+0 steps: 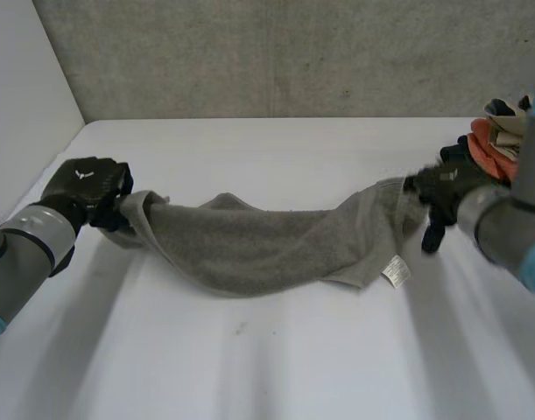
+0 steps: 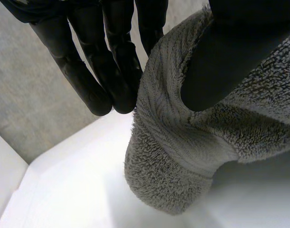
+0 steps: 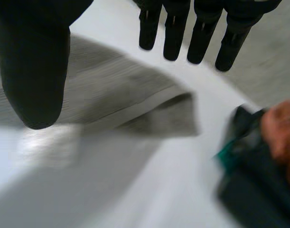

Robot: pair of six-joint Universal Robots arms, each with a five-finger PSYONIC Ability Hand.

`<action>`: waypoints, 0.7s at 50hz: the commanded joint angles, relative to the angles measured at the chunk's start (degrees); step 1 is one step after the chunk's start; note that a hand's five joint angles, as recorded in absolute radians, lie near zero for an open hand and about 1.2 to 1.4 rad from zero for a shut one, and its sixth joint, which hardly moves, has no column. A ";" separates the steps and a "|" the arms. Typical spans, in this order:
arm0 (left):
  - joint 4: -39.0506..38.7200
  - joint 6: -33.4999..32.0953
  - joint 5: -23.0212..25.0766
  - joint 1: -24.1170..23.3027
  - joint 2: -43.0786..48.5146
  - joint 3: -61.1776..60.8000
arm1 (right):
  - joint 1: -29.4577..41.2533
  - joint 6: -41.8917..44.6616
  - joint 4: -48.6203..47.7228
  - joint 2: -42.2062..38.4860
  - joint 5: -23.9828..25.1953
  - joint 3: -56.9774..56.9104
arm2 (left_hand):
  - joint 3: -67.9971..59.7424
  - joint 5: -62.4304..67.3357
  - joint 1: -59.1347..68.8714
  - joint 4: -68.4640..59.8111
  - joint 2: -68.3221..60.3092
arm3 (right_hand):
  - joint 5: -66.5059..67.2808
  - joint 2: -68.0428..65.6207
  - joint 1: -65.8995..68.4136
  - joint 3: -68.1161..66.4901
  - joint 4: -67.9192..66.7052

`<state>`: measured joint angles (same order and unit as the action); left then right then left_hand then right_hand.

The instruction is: Fold the laundry.

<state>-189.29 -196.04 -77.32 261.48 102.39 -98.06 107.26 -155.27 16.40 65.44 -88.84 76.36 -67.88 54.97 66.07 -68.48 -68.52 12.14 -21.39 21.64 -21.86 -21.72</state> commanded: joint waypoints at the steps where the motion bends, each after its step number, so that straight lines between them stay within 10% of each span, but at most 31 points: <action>1: -0.11 1.01 0.51 -0.44 -2.28 -0.11 | 2.25 -4.07 -4.42 2.86 7.36 14.41 | -12.12 15.03 13.93 -11.52 -11.48 | 11.42 -12.16 11.91 -11.69 -11.83; 13: -0.11 1.62 0.07 -0.79 -2.28 -0.02 | 6.47 -4.26 -25.18 -6.81 4.04 15.66 | -12.12 15.03 13.93 -11.52 -11.48 | 12.91 -13.66 13.40 -13.19 -13.33; 22: 0.33 3.03 -1.43 -0.53 -3.68 -0.11 | 6.65 -4.25 -27.57 -8.49 -0.71 12.06 | -12.12 15.03 13.93 -11.52 -11.48 | 57.86 -58.61 58.36 -58.14 -58.28; 28: 1.47 3.73 -1.60 0.35 -5.97 -0.63 | 4.02 -3.47 -17.31 -2.08 1.03 11.36 | -12.12 15.03 13.93 -11.52 -11.48 | 57.86 -58.61 58.36 -58.14 -58.28; 35: 12.62 -1.88 -1.60 0.61 -6.24 -1.52 | -4.07 12.51 15.90 4.35 11.49 4.42 | -12.12 15.03 13.93 -11.52 -11.48 | 57.86 -58.61 58.36 -58.14 -58.28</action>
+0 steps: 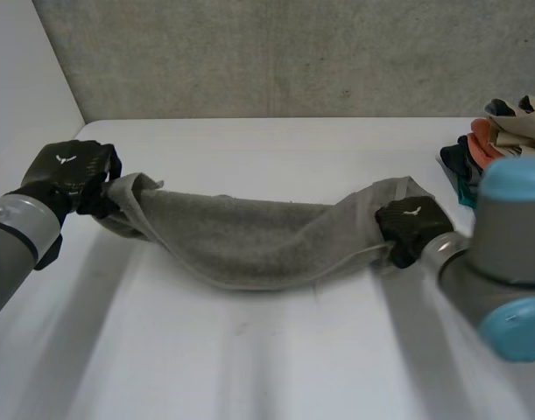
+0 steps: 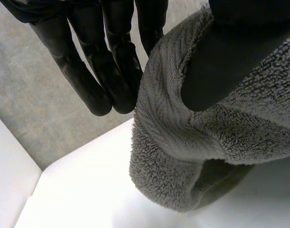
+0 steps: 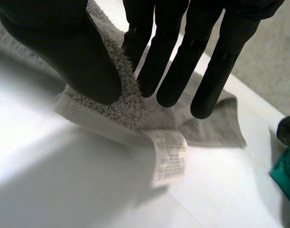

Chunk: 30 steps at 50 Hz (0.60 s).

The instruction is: Fold the laundry.

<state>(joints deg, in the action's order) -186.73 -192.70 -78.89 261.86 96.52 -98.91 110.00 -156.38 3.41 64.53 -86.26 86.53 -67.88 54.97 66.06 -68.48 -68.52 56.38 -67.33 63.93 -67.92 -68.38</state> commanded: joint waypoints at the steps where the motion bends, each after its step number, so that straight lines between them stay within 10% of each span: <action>1: 13.02 -8.10 -0.30 0.23 0.85 -0.49 | -7.86 18.08 35.55 4.04 9.87 -7.58 | -12.12 15.03 13.94 -11.52 -11.48 | 13.62 -12.67 16.07 -12.08 -11.62; 12: 13.24 -15.08 -3.02 -1.70 15.09 12.32 | -5.60 26.56 40.55 -7.84 1.27 -22.00 | -12.12 15.03 13.94 -11.52 -11.48 | 13.62 -12.67 16.07 -12.08 -11.62; 25: -28.37 2.92 -9.95 -2.06 13.53 36.25 | -3.30 15.68 -16.43 2.51 -3.13 -36.36 | -12.12 15.03 13.94 -11.52 -11.48 | 13.62 -12.67 16.07 -12.08 -11.62; 30: -35.02 5.84 -14.54 -1.70 13.17 33.09 | -3.22 15.05 -22.49 4.90 0.65 -31.78 | -12.12 15.03 13.94 -11.52 -11.48 | 13.62 -12.67 16.07 -12.08 -11.62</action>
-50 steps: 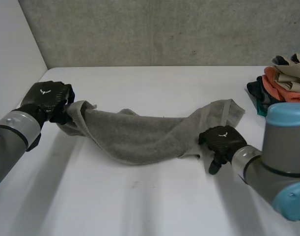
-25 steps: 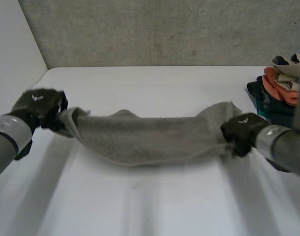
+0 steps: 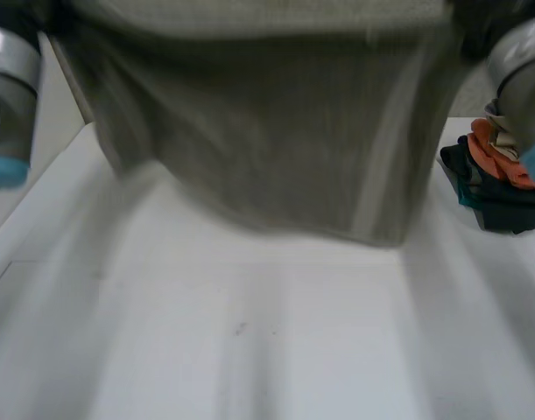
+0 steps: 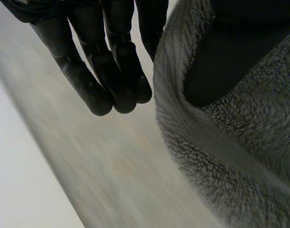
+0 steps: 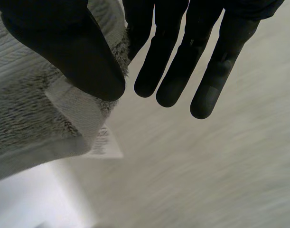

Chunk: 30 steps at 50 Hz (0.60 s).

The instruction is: Fold the laundry.

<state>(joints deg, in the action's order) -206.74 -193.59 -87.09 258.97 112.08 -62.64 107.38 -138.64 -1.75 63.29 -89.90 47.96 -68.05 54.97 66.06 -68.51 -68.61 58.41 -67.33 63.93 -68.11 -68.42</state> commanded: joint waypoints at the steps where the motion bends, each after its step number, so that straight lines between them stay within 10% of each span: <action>1: -14.75 6.73 -6.25 1.28 -2.40 -3.97 | -0.60 -2.69 -16.71 6.15 4.90 7.40 | -11.95 15.03 13.94 -11.49 -11.39 | 11.59 -12.67 16.07 -11.89 -11.58; 28: -8.96 -1.61 2.80 5.59 6.57 -42.47 | -1.04 2.67 -1.24 -9.59 11.06 34.30 | -11.95 15.03 13.94 -11.49 -11.39 | 11.59 -12.67 16.07 -11.89 -11.58; 30: -3.96 -3.81 4.03 5.50 5.34 -42.74 | -1.04 2.68 -0.27 -8.27 11.23 35.18 | 4.94 -1.87 -2.95 5.40 5.50 | 11.59 -12.67 16.07 -11.89 -11.58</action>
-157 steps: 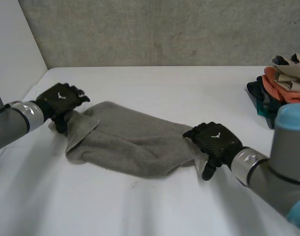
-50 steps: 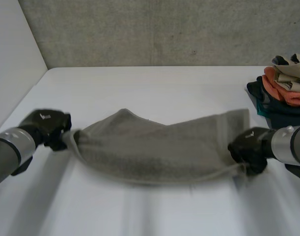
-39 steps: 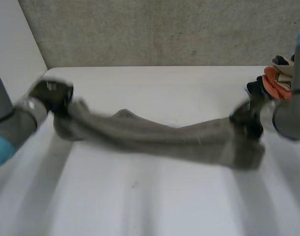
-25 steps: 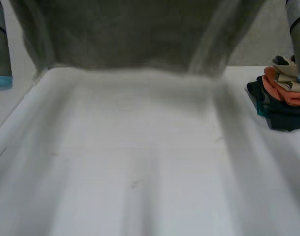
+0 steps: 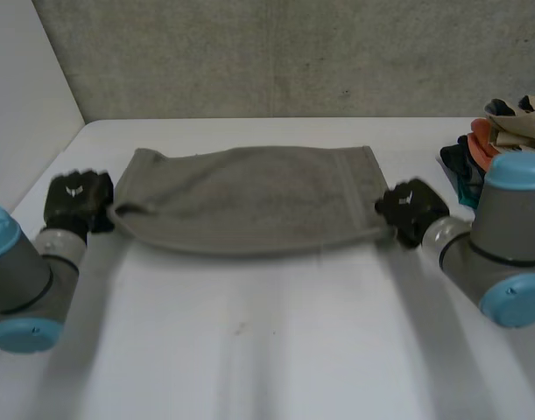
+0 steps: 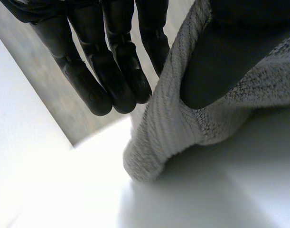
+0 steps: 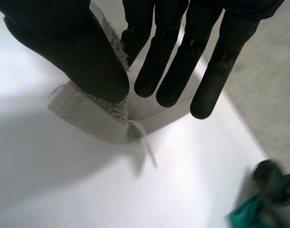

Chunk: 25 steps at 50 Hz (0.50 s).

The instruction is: Fold the laundry.

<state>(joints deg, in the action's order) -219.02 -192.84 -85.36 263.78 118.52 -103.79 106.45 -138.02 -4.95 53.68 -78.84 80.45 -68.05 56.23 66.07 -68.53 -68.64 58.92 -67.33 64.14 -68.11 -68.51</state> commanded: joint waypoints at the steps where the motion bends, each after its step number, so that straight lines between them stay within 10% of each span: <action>1: 10.18 -5.34 2.73 0.60 -1.54 -1.50 | -0.10 1.88 3.19 1.86 0.00 2.95 | 12.01 -10.19 -10.03 12.50 12.61 | 11.08 -12.67 15.86 -11.89 -11.49; 12: 26.53 -16.33 7.21 3.05 -8.57 2.27 | -0.37 0.12 3.02 5.99 0.62 7.87 | 46.36 -44.54 -44.38 46.84 46.95 | 11.08 -12.67 15.86 -11.89 -11.49; 25: 40.68 -21.25 16.18 3.76 -3.13 17.47 | -0.63 0.74 3.02 5.64 1.06 9.46 | 39.51 -37.69 -37.53 40.00 40.11 | 11.08 -12.67 15.86 -11.89 -11.49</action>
<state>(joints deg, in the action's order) -185.07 -212.01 -72.48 267.88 111.09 -93.77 106.07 -137.61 -2.03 59.52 -77.87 89.82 -22.04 11.63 22.24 -21.75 -21.94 58.91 -67.33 64.14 -68.11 -68.51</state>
